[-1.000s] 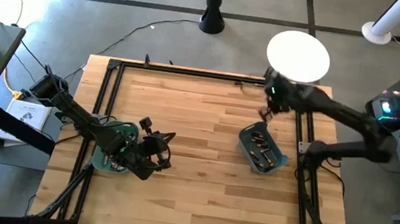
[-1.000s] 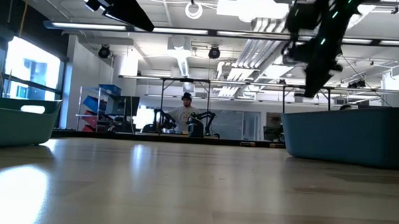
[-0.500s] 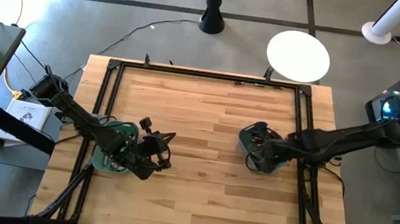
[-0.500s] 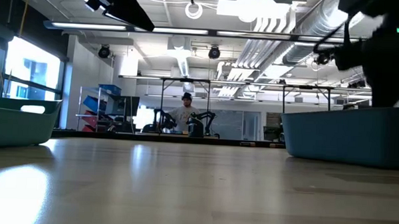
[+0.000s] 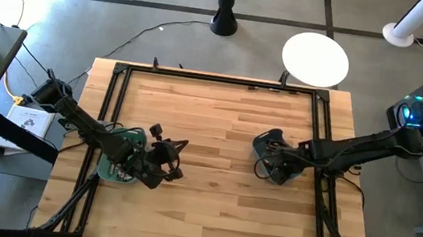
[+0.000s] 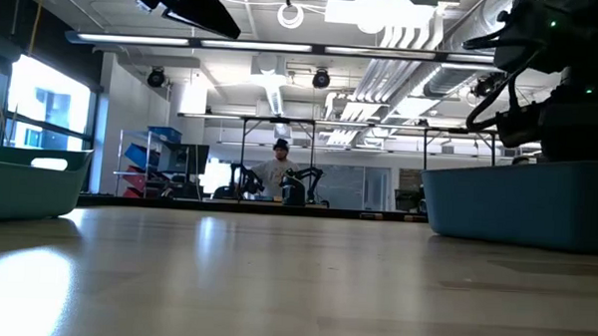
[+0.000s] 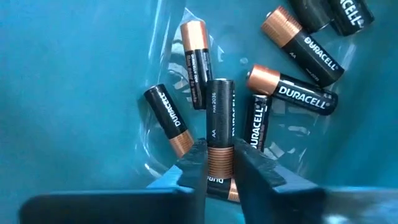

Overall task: Sort batteries
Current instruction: Put the black battery into the blue bin

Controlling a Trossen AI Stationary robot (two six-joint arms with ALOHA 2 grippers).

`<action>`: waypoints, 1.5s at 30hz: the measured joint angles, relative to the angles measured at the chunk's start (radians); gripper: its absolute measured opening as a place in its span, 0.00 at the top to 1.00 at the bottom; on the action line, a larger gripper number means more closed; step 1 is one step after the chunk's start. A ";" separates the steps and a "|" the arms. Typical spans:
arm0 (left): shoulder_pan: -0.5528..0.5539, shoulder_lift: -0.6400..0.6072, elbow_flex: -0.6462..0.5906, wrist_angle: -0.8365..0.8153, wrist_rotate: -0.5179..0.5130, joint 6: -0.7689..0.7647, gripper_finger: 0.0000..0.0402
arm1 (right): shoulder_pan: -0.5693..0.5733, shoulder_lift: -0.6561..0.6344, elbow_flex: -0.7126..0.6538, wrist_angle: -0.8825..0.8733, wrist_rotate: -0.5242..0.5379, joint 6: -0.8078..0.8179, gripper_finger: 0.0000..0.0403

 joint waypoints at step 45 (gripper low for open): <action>0.166 0.000 0.000 0.005 0.033 0.036 0.99 | -1.235 0.555 0.308 0.549 0.184 -0.817 0.40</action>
